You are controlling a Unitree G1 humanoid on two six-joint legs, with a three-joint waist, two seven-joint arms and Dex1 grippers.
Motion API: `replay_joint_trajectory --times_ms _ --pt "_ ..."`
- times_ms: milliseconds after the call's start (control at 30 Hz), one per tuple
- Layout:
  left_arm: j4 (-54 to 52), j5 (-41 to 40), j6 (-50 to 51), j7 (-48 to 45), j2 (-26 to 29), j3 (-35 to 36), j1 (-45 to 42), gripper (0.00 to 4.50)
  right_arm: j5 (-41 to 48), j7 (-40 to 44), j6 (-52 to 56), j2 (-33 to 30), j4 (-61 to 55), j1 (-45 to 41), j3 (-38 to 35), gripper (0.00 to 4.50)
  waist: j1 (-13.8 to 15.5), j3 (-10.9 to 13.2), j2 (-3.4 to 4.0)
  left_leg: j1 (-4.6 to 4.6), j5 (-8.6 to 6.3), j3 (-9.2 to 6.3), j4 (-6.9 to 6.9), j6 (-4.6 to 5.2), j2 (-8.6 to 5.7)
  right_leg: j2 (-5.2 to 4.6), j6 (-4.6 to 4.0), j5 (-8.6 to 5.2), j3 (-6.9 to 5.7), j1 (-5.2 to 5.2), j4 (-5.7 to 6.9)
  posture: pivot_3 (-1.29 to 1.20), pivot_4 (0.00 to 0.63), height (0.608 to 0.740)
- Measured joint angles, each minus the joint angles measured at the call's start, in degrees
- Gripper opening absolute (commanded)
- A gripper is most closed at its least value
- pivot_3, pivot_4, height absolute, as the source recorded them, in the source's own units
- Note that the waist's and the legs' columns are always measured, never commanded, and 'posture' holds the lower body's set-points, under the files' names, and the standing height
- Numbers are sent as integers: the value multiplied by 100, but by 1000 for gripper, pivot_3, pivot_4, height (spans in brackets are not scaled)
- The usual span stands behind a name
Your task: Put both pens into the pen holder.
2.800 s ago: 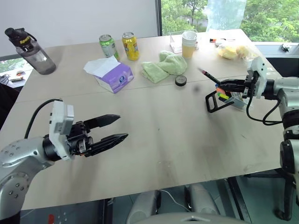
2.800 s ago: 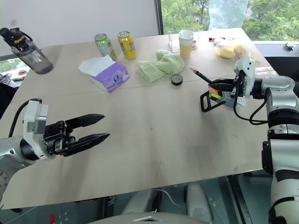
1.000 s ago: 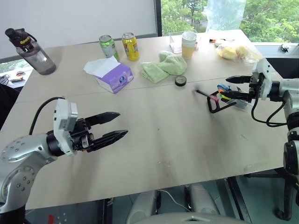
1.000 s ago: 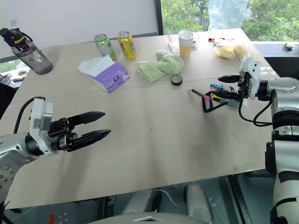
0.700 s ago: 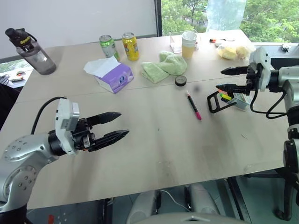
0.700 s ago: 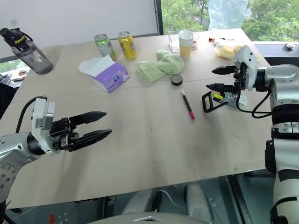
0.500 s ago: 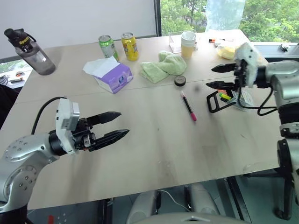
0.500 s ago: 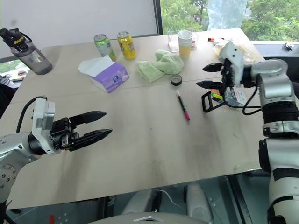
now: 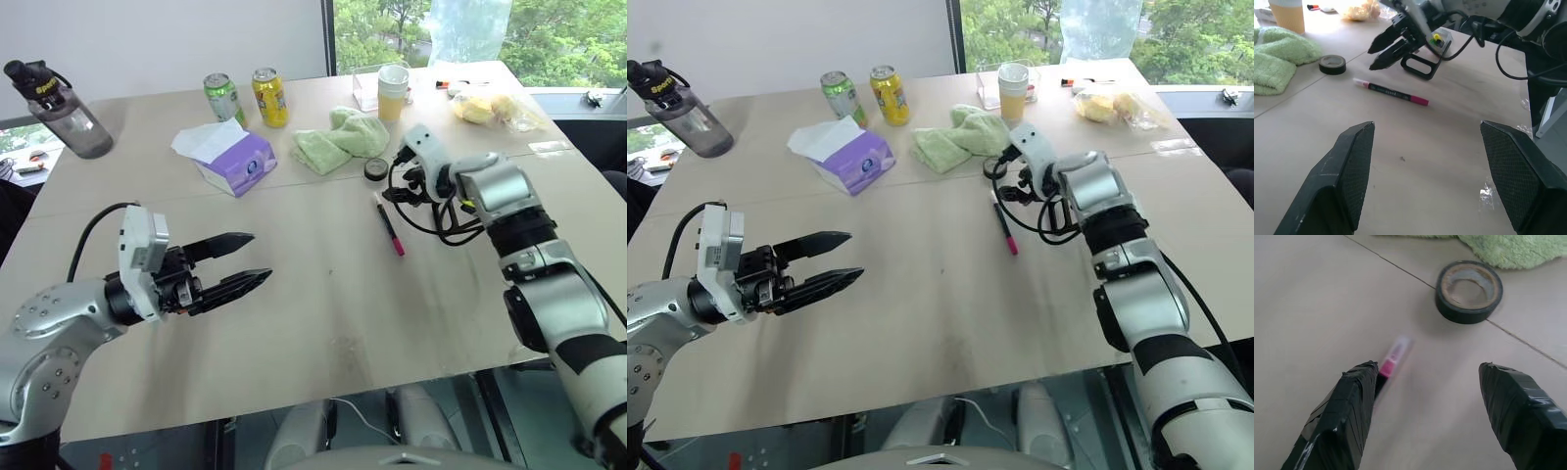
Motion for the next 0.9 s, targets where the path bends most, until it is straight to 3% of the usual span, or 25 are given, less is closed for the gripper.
replay_joint_trajectory --times_ms 267,367,500,567,900 --pt "-74 14 2 44 -15 74 314 3519 -55 -562 -314 609 284 356 -15 3521 -91 0 0 -1 0 -1 0 0 0 0 0 0 0 -1 2 0 150 740" --pt "-126 10 1 64 -15 122 345 3519 -29 -745 -195 703 277 348 -112 2720 -92 0 0 1 1 -2 0 -1 0 1 0 0 0 0 4 0 150 740" --pt "-122 11 1 68 -15 126 319 3519 -10 -754 -120 728 333 317 -163 787 -89 -1 0 1 1 -1 2 0 0 0 0 0 0 1 4 0 150 740" --pt "-121 11 1 66 -15 126 287 3519 7 -689 -135 732 357 299 -158 35 -91 -1 -1 3 1 0 2 0 0 1 0 0 0 1 4 0 150 740" --pt "-99 18 0 21 -14 126 277 3519 99 -535 -150 733 209 301 -196 35 -96 -1 0 1 1 -1 2 0 0 1 0 0 0 -1 4 0 150 740"
